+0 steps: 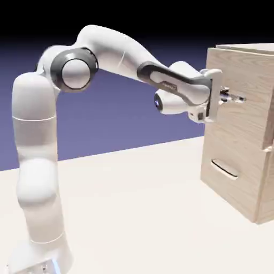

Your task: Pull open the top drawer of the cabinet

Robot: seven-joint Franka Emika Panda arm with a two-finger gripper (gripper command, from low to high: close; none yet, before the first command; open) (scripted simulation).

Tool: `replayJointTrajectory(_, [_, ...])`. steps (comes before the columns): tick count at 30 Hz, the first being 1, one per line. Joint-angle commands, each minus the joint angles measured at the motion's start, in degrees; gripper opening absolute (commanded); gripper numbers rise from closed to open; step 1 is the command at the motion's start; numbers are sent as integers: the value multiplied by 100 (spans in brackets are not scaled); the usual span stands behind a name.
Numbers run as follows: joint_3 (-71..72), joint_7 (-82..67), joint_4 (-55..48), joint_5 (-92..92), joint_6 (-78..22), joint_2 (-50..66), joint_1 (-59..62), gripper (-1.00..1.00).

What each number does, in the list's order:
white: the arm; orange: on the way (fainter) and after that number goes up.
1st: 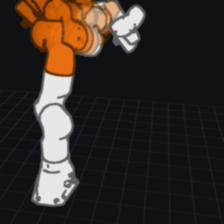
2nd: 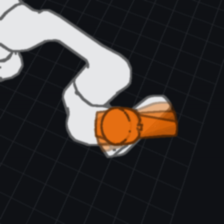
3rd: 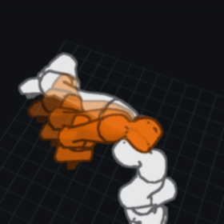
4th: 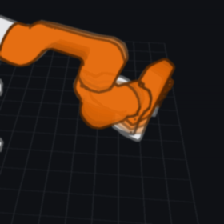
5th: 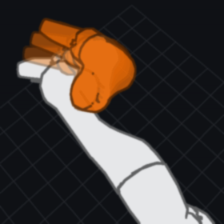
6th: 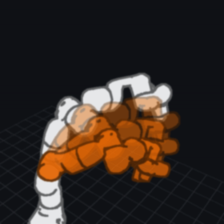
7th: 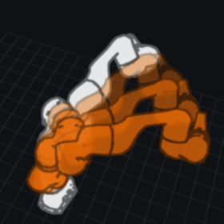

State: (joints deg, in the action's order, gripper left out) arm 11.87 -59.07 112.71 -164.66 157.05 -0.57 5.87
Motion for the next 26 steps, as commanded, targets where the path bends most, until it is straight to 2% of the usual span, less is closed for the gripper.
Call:
replayJointTrajectory(1, [4, 50, 209, -10, -21, -180, 5, -100])
replayJointTrajectory(12, [-32, 455, 2396, 14, 7, -2392, -135, -100])
replayJointTrajectory(23, [-20, 511, 3926, 280, 705, -4607, -280, -100])
replayJointTrajectory(24, [-20, 511, 3926, 280, 705, -4607, -280, 100])
replayJointTrajectory(26, [-12, 503, 4026, 314, 812, -4815, -281, 100])
